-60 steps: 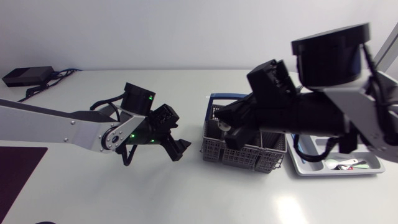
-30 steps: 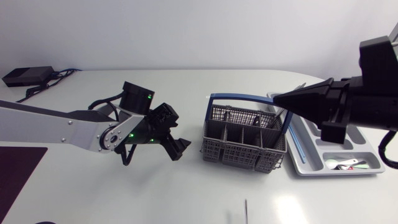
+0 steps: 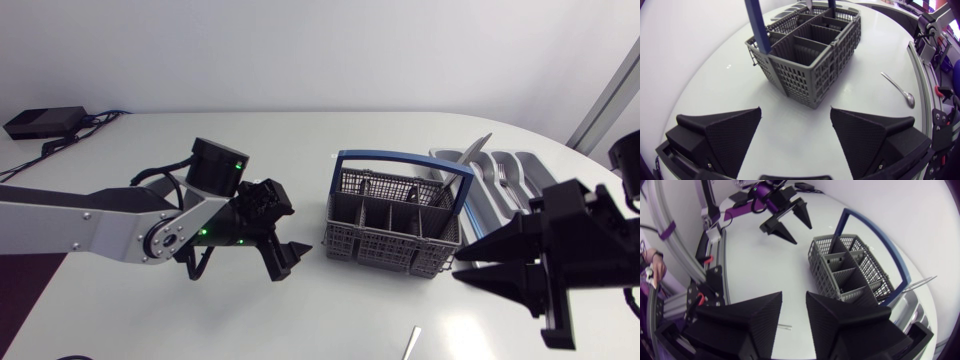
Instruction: Sort the cutlery from the basket into the organizer compartments.
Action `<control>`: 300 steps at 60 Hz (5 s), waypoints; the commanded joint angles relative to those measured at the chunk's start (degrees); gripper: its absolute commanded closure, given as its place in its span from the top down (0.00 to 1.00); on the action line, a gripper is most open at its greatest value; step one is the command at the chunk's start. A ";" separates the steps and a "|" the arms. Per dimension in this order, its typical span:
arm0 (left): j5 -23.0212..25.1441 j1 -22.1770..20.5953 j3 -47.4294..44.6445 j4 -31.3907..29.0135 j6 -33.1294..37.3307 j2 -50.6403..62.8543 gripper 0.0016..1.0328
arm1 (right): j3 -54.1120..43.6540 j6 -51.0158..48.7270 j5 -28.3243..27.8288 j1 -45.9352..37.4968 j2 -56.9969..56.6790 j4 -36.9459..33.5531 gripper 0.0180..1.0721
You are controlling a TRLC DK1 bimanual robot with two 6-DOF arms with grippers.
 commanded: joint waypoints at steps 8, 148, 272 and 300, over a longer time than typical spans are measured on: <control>0.44 -1.59 -2.35 -0.91 3.00 -1.34 0.93 | -5.55 -15.34 9.03 10.19 1.34 -1.17 0.60; 18.19 -6.52 0.02 2.08 -4.38 -6.44 0.93 | 14.58 -13.58 -16.28 11.51 24.63 0.85 0.06; 30.76 -8.01 8.37 15.79 -27.94 -4.33 0.03 | 21.43 6.81 -40.98 7.38 29.55 9.20 0.07; 27.60 -8.01 8.90 12.19 -25.21 -6.70 0.02 | 22.05 7.60 -40.27 5.01 28.85 9.37 0.94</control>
